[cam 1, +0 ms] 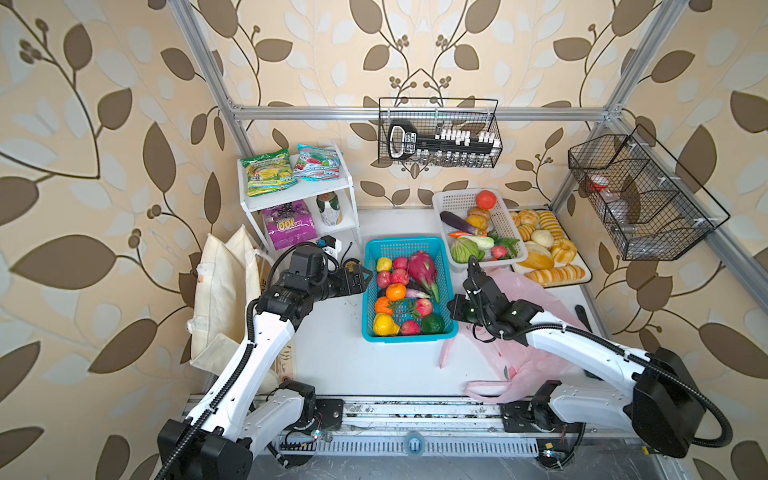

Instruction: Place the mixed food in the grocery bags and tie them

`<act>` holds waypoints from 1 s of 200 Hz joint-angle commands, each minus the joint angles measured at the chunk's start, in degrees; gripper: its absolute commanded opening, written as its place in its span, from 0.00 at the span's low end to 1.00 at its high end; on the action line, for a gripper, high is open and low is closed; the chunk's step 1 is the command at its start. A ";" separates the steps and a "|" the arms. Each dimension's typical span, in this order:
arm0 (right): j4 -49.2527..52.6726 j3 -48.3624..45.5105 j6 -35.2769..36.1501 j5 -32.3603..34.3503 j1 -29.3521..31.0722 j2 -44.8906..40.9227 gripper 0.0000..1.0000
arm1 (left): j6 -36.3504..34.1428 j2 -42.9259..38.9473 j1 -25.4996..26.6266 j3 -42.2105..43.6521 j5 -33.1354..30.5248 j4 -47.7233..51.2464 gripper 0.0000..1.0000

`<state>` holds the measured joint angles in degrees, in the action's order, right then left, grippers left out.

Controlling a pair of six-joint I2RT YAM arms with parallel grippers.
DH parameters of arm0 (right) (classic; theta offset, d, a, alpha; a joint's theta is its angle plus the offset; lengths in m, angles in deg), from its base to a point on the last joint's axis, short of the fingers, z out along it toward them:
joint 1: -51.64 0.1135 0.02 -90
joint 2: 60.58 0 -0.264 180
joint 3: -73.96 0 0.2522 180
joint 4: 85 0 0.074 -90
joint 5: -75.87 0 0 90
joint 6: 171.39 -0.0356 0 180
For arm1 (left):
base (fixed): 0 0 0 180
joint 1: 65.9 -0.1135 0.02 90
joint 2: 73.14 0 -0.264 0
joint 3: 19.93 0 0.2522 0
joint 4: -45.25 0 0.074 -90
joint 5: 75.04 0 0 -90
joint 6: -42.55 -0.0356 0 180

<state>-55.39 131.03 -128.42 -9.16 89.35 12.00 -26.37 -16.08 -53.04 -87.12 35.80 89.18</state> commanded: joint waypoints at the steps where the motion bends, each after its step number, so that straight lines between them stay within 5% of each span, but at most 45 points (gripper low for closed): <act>1: -1.71 3.26 0.24 4.00 -2.43 3.18 0.02 | -2.12 0.79 0.82 -2.55 2.30 1.34 0.99; 36: -1.23 10.24 3.16 1.10 -5.32 11.09 0.08 | -3.32 2.61 0.93 -2.92 5.10 2.45 0.99; 64: 1.51 14.62 5.26 -1.20 -5.82 14.00 0.28 | -3.33 3.31 1.02 -3.07 7.11 2.63 0.99; 111: 11.44 15.11 10.24 1.05 -0.86 0.76 0.55 | -3.74 3.41 1.11 -5.82 6.39 3.77 0.99; 147: 8.02 7.41 12.25 -10.27 12.56 -8.79 0.54 | -5.15 3.08 1.11 -11.30 4.10 7.01 0.99; 179: 6.84 5.38 9.14 -4.08 26.84 -5.07 0.54 | -5.70 1.97 1.11 -18.41 -3.05 12.03 0.99; 200: 5.97 6.05 7.22 -0.61 28.62 0.83 0.52 | -5.95 0.12 1.11 -22.61 -12.46 15.35 0.99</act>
<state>-49.57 137.52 -118.64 -14.88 116.57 7.78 -30.44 -12.78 -52.32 -104.37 34.25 99.52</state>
